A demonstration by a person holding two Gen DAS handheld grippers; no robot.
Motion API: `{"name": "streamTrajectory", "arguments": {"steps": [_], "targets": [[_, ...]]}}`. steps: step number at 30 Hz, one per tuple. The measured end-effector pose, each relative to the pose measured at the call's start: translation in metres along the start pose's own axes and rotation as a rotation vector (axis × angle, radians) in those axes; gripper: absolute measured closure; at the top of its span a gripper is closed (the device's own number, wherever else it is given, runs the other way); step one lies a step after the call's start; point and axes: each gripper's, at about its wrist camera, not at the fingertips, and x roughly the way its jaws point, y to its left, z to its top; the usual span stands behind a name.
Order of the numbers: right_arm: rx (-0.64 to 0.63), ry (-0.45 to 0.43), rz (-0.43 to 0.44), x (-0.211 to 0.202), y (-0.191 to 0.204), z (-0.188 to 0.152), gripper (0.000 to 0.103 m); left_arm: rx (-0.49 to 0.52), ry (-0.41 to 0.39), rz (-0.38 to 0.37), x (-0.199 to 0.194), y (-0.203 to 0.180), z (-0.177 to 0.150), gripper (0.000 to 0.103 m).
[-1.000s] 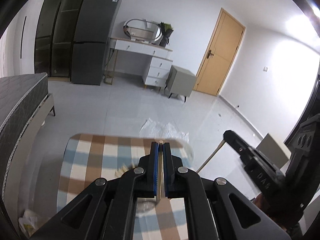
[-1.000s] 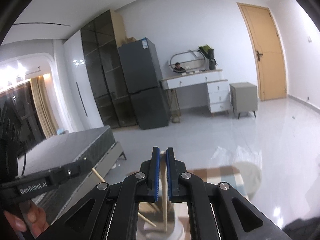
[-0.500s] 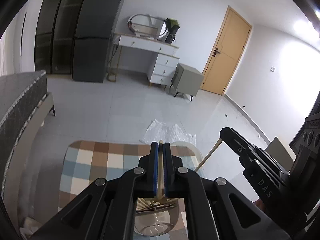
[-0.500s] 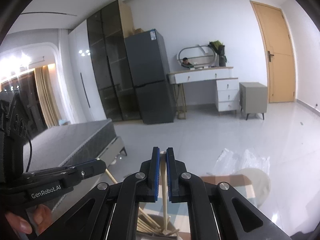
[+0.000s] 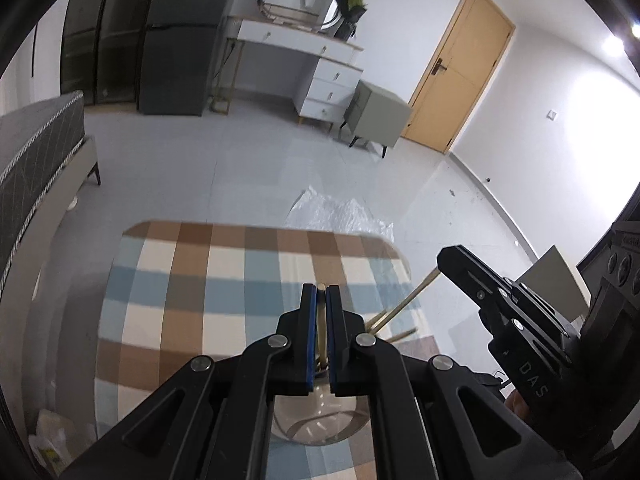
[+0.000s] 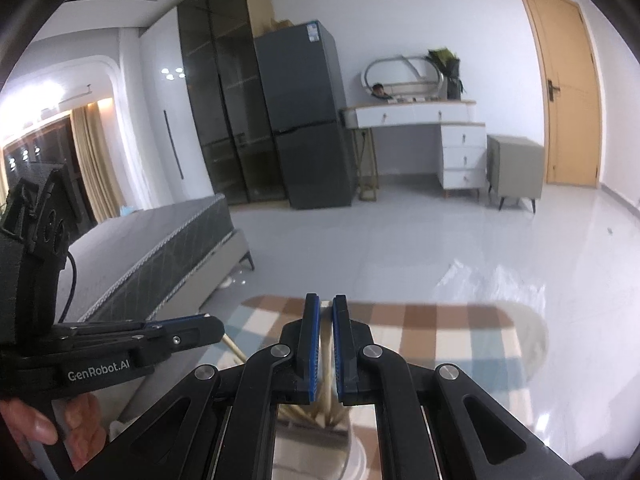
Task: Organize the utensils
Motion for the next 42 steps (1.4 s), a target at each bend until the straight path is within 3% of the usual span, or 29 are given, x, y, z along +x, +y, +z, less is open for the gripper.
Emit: {"name": "streamTrajectory", "arguments": {"steps": [9,11,13,15,16,22,25,30,35,38,42], "targets": [[0.039,0.128,0.015,0.011,-0.006,-0.030,0.095,0.015,0.115,0.018,0.013,-0.005,-0.010,0.102],[0.065,0.129,0.008,0.003,-0.010,-0.035,0.091,0.024,0.114,0.048,0.007,-0.007,-0.013,0.092],[0.097,0.124,0.001,-0.007,-0.014,-0.038,0.074,0.014,0.077,0.061,-0.005,-0.005,-0.015,0.063],[0.124,0.108,-0.005,-0.017,-0.016,-0.038,0.067,-0.006,0.025,0.081,-0.019,-0.002,-0.017,0.045],[0.139,0.097,-0.009,-0.026,-0.017,-0.038,0.066,-0.013,0.002,0.092,-0.026,-0.001,-0.018,0.042],[0.146,0.034,-0.016,-0.063,-0.008,-0.036,0.043,-0.011,-0.073,0.177,-0.055,-0.003,-0.023,0.030],[0.130,-0.004,-0.017,-0.083,0.002,-0.037,0.037,-0.008,-0.122,0.213,-0.074,-0.006,-0.029,0.025],[0.120,-0.054,-0.040,-0.108,0.014,-0.041,0.020,0.019,-0.169,0.252,-0.096,-0.012,-0.041,0.022],[0.119,-0.112,-0.047,-0.131,0.022,-0.048,0.018,0.033,-0.239,0.249,-0.115,-0.016,-0.053,0.021],[0.102,-0.149,-0.061,-0.143,0.028,-0.053,0.015,0.033,-0.286,0.264,-0.124,-0.018,-0.063,0.015],[0.073,-0.205,-0.078,-0.157,0.035,-0.062,0.007,0.038,-0.325,0.267,-0.132,-0.021,-0.073,0.012]]}}
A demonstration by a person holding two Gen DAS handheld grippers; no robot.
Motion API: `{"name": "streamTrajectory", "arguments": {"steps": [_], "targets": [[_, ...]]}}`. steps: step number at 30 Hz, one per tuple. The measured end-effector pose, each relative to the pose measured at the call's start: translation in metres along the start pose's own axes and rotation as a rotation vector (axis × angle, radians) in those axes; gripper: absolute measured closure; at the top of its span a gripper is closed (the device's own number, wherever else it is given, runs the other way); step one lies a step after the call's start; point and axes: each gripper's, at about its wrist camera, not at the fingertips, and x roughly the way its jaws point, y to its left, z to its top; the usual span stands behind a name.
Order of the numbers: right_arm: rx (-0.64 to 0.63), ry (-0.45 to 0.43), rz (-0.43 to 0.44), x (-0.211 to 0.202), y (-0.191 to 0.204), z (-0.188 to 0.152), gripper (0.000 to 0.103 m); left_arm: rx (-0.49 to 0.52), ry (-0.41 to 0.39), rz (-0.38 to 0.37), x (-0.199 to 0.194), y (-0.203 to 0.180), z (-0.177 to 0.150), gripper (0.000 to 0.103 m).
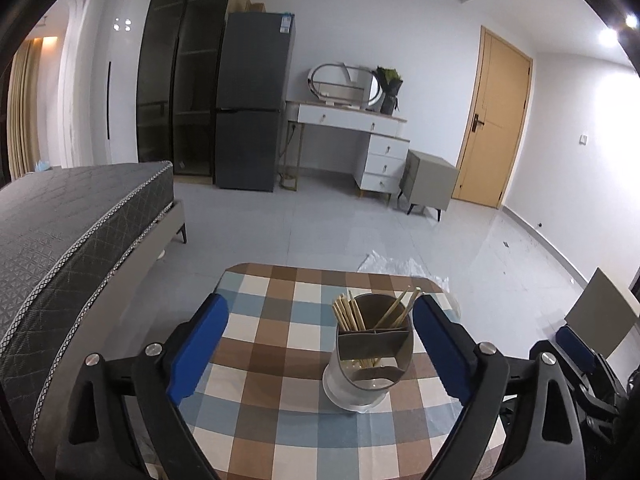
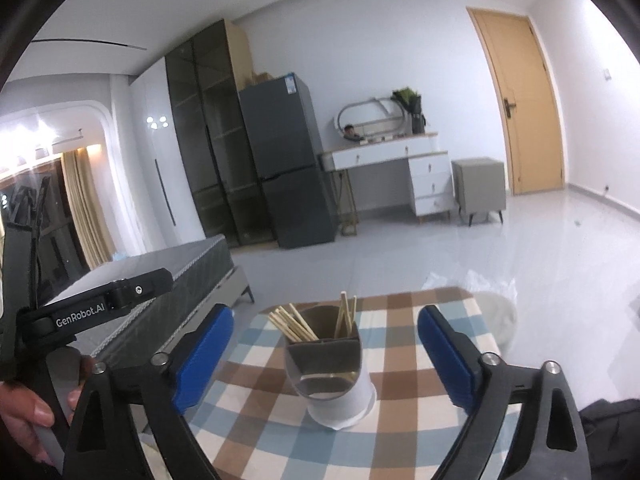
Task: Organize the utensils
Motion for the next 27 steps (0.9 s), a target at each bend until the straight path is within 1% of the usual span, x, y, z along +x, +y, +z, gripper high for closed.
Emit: {"name": "streamTrajectory", "arguments": {"steps": [4,8,15,21,24,27], "targets": [[-0.030,-0.042,-0.019,-0.010,0.004,-0.010,0.004,-0.002,-0.009,-0.009,-0.004,0.000,-0.010,0.012],[-0.043,-0.048,-0.030,-0.014,0.004,-0.022,0.004,0.017,-0.037,-0.006,-0.006,0.000,-0.024,0.012],[-0.075,-0.082,-0.057,-0.027,0.008,-0.047,0.004,0.032,-0.084,0.029,-0.008,0.003,-0.044,0.012],[-0.107,-0.065,-0.072,-0.029,0.012,-0.064,0.004,0.024,-0.131,0.046,-0.008,0.006,-0.061,0.012],[-0.118,-0.038,-0.083,-0.027,0.011,-0.075,0.004,0.025,-0.116,0.048,-0.002,0.007,-0.070,0.012],[-0.094,-0.004,-0.081,-0.022,0.006,-0.082,0.004,0.032,-0.093,0.062,0.006,0.007,-0.076,0.012]]}}
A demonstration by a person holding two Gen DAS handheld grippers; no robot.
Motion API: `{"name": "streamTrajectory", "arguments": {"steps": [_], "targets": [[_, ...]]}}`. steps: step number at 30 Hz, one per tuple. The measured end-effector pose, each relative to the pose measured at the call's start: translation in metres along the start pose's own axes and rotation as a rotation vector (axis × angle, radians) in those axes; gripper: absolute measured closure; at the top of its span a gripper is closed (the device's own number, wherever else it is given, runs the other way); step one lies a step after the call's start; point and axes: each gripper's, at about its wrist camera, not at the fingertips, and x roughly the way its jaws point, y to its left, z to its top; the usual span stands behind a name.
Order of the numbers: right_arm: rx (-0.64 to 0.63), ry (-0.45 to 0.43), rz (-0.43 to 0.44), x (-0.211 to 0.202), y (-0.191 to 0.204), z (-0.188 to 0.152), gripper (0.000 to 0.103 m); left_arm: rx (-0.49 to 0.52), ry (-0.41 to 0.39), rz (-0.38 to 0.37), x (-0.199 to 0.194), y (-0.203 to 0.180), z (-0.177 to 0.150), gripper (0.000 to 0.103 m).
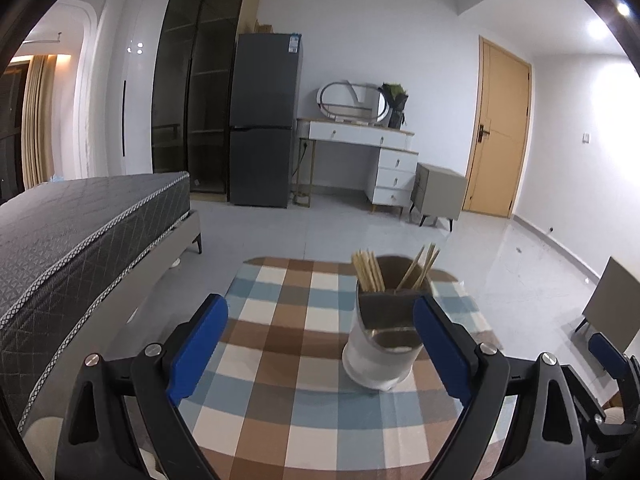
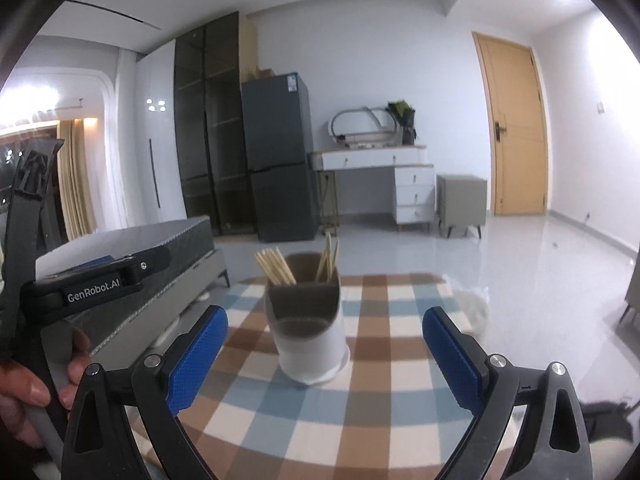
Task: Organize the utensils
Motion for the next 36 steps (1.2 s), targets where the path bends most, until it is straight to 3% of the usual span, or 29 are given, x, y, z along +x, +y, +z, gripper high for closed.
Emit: {"name": "streamTrajectory", "arguments": {"steps": [8,36], "targets": [[0.020,0.061,-0.022,0.008,-0.005,-0.009,0.004,0.029,0.087,0.024,0.017,-0.002,-0.018,0.012],[0.007,0.090,-0.038,0.006,-0.003,-0.011,0.004,0.022,0.120,-0.005,0.013,-0.005,-0.017,0.012]]}}
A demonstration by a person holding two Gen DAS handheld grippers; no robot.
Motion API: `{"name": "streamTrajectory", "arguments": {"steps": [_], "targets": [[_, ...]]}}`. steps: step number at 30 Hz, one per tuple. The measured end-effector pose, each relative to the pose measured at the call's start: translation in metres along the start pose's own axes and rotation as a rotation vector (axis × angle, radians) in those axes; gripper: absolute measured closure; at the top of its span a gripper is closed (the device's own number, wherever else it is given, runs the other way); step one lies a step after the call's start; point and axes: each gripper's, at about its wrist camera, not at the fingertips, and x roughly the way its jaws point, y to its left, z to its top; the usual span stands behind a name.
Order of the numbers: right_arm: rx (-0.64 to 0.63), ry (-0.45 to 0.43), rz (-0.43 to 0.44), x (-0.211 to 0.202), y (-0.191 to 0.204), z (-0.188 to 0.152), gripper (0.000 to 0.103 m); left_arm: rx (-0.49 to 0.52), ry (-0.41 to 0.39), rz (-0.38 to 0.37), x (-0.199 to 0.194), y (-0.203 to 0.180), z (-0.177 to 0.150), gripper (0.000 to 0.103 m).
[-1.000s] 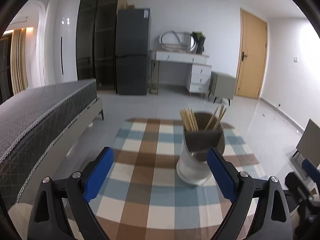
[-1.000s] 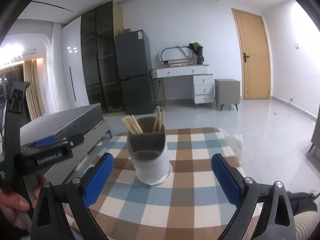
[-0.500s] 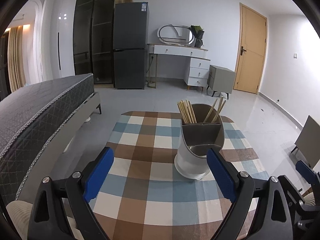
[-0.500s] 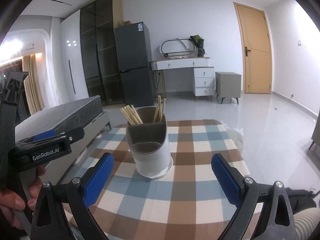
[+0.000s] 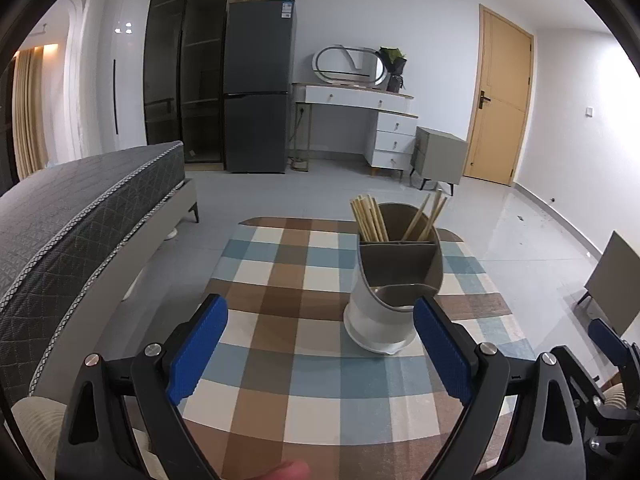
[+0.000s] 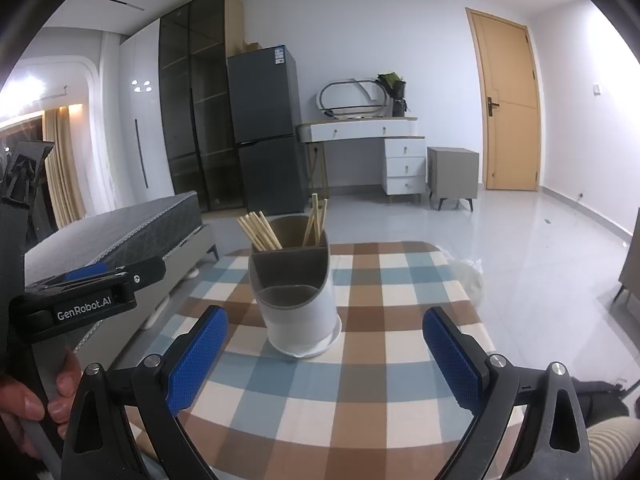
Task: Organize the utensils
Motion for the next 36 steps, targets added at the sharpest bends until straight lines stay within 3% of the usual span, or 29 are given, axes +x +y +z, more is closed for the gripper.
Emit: {"name": "streamTrajectory", "arguments": {"steps": [36], "targets": [[0.006,0.001,-0.049,0.0030,-0.0048,0.0011,0.004,-0.014,0.019,-0.013,0.0047,0.0013,-0.0002,0.012]]}}
